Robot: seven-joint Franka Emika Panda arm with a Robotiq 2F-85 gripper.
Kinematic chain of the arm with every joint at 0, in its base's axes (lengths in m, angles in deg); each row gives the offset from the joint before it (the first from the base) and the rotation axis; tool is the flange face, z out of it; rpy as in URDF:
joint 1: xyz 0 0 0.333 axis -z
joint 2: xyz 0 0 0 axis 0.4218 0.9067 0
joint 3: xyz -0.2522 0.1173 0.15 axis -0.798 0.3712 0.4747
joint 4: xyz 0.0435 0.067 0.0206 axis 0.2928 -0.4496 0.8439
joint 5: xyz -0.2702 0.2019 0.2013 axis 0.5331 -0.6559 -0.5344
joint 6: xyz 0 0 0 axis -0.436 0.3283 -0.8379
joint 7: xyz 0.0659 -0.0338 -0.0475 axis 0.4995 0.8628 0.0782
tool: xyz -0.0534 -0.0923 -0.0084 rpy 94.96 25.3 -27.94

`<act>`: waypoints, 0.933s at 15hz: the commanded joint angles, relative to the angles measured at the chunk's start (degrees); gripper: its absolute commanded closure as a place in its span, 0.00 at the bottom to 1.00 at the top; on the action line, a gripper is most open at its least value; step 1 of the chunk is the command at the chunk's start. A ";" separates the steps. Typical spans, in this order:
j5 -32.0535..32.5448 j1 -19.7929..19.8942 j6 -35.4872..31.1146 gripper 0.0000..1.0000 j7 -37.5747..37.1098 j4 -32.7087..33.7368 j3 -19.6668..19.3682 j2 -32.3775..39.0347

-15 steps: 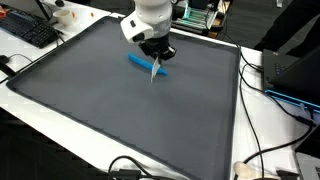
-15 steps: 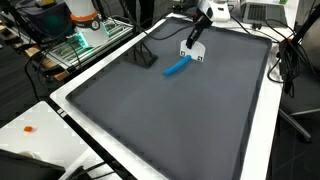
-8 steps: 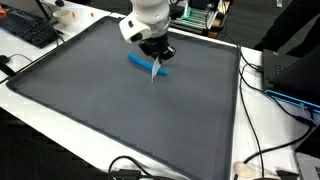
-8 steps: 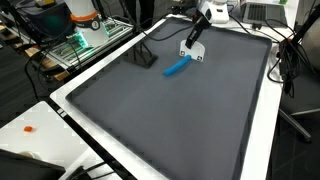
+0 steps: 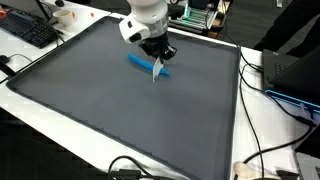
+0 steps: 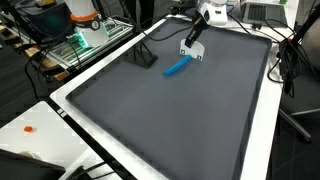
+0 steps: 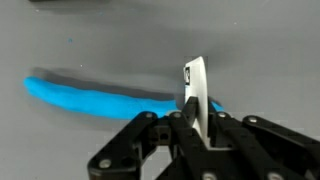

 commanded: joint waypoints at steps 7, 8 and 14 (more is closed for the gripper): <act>-1.48 -0.48 1.10 0.98 0.01 -1.33 0.04 -2.29; -1.45 -0.39 1.18 0.98 0.06 -1.44 -0.01 -2.96; -0.26 -0.11 1.53 0.98 -0.27 -1.59 -0.99 -5.97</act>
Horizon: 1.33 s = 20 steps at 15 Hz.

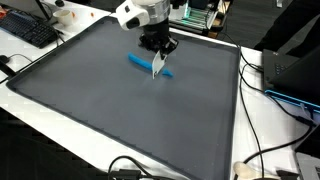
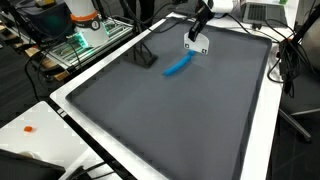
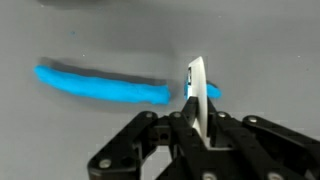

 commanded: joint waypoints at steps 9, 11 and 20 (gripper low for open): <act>3.65 0.60 1.18 0.98 -0.28 -1.56 -2.78 -1.26; 3.69 0.73 1.21 0.98 -0.13 -1.78 -2.84 -1.07; 3.45 0.75 0.49 0.98 0.11 -2.25 -2.73 0.57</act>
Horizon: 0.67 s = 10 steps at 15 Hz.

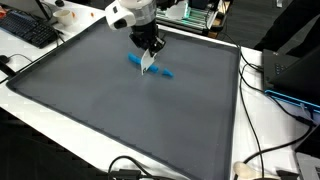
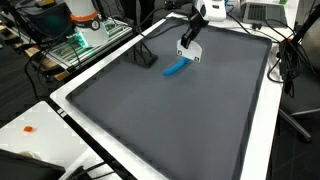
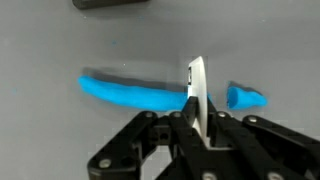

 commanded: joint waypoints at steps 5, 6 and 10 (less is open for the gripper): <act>0.89 -0.01 -0.46 0.98 0.01 -0.55 0.01 1.76; 0.91 -0.05 -0.53 0.98 -0.04 -0.60 0.01 2.12; 0.70 -0.05 -0.94 0.98 0.10 -0.87 0.06 3.07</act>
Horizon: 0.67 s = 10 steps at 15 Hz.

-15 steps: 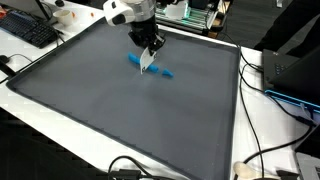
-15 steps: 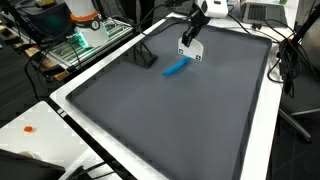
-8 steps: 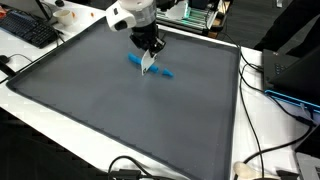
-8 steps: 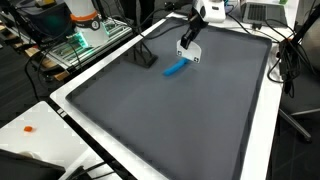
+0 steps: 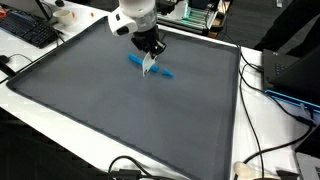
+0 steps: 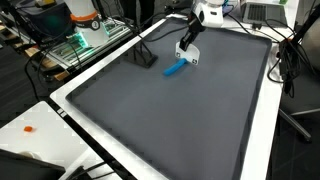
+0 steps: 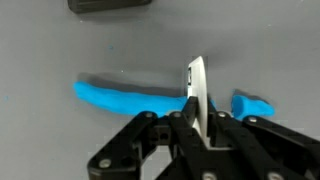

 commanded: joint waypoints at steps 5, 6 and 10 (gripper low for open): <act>0.27 0.18 -1.84 0.98 0.37 -1.51 0.18 1.94; 0.12 0.17 -1.86 0.98 0.44 -1.66 0.28 1.93; -2.37 0.92 -1.33 0.98 2.02 -1.66 1.35 1.64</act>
